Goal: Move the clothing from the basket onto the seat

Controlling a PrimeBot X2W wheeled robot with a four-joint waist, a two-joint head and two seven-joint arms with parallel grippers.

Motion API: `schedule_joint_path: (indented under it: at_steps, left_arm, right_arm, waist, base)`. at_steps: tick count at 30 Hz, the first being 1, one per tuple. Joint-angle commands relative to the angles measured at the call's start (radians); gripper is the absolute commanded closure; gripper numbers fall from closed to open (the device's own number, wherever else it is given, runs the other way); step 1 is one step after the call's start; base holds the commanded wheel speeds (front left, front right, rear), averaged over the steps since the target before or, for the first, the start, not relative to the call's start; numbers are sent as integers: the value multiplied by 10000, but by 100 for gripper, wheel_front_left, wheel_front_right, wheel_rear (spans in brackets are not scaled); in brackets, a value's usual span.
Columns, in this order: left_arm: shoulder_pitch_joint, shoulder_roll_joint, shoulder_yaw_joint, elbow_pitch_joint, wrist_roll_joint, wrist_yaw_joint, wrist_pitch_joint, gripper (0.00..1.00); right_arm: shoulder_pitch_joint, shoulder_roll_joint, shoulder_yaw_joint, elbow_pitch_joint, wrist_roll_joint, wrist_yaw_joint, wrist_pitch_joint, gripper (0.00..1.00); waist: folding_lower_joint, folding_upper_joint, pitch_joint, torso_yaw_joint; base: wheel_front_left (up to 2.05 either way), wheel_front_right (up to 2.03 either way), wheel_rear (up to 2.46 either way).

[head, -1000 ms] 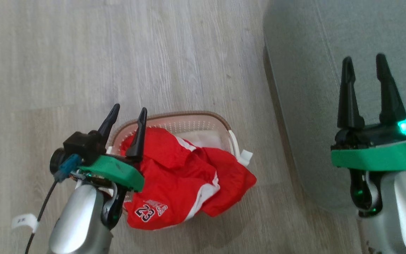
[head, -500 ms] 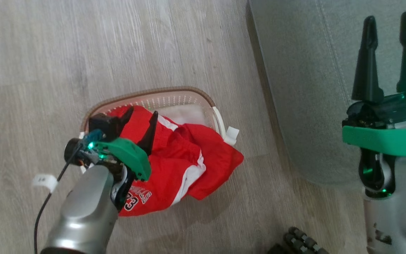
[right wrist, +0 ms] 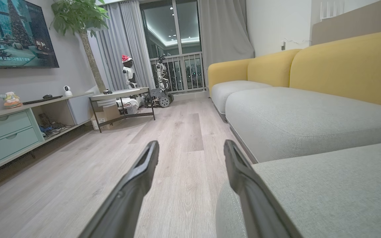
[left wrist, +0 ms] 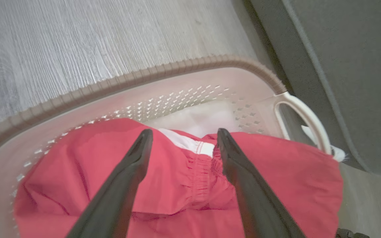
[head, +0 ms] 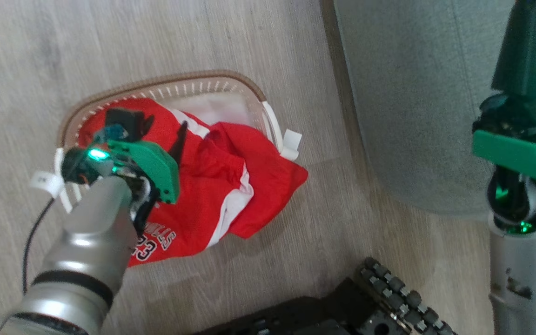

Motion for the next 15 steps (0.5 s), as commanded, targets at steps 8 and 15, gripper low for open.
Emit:
schedule_joint_path:
  at_steps: [8,15]
  left_arm:
    - [-1097,357,-277,1054,-177,-61,353,0]
    - [-1714,440,-486,1804,-219,-61,922,0]
  right_arm:
    - [-769,-66,302,-669,356,-2,-63,0]
    - [-1214,-66,403,-943,613,-2,-63,0]
  waist:
    - [-1,0,1328,-407]
    - [-1,0,1981,-715]
  base:
    - [0,0,0]
    - [0,0,0]
